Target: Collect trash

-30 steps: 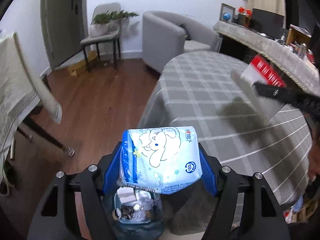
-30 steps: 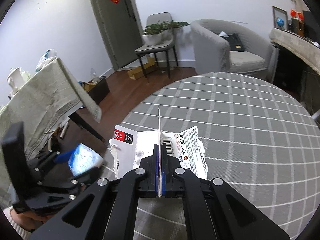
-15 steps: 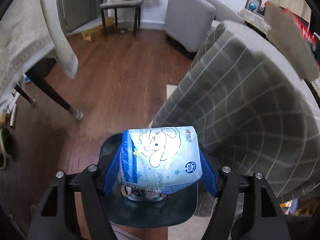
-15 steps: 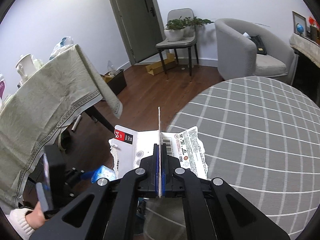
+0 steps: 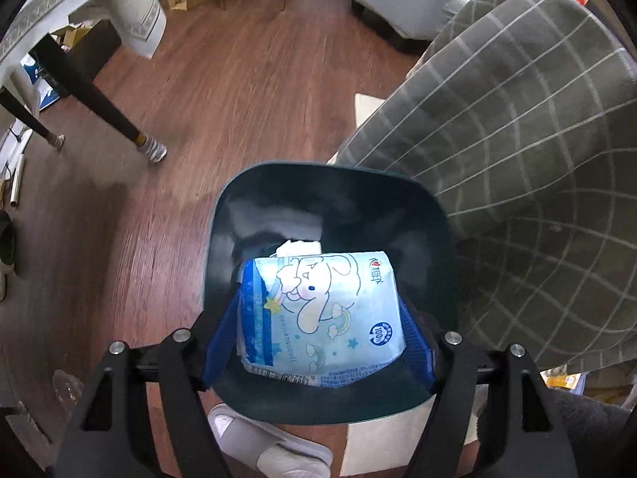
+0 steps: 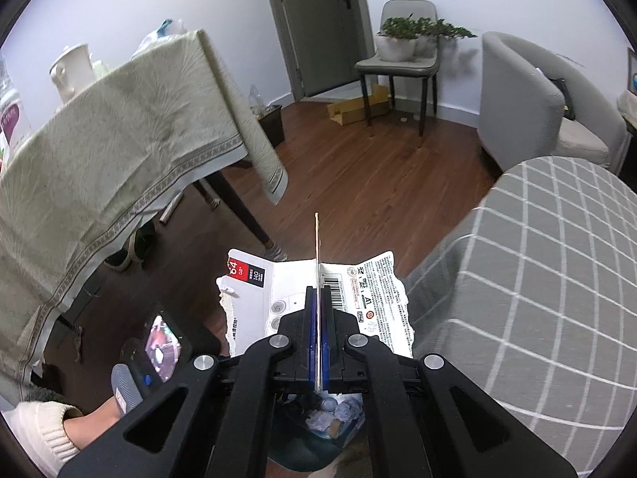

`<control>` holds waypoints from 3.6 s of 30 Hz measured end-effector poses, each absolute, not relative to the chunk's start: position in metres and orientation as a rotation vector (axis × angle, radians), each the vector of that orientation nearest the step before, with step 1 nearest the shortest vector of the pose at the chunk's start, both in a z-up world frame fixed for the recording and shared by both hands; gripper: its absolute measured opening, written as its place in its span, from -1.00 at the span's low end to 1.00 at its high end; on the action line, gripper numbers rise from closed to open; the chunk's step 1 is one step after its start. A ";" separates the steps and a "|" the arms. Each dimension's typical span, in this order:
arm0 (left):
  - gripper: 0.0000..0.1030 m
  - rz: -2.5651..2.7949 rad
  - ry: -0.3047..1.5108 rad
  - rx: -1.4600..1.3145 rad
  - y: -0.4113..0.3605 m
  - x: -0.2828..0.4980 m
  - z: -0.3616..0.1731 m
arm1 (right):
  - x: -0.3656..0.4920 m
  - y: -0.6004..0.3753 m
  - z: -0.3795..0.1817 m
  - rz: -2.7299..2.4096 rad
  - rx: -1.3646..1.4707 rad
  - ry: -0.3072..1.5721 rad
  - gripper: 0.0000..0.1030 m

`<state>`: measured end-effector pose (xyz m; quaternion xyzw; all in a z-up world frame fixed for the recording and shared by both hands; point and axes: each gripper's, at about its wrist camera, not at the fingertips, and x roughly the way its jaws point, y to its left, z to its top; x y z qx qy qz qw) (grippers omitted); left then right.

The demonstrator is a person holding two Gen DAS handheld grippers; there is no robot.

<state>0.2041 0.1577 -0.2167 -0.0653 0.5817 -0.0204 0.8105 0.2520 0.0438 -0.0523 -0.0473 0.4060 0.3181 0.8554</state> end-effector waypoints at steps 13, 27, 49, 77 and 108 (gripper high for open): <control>0.61 -0.024 1.200 -0.137 0.198 0.191 -0.203 | 0.257 0.083 -0.086 0.678 -0.149 0.933 -0.96; 0.26 -0.032 0.967 -0.162 0.209 0.168 -0.105 | 0.257 0.112 -0.155 0.636 -0.206 1.086 -0.96; -0.13 -0.107 0.809 -0.196 0.195 0.170 -0.038 | 0.235 0.128 -0.267 0.600 -0.360 1.313 -0.96; 0.51 -0.052 0.584 -0.083 0.164 0.174 0.058 | 0.205 0.084 -0.087 0.684 -0.348 0.897 -0.17; 0.93 0.095 0.448 0.019 0.083 0.037 0.028 | 0.090 -0.202 0.050 0.195 -0.041 0.452 0.93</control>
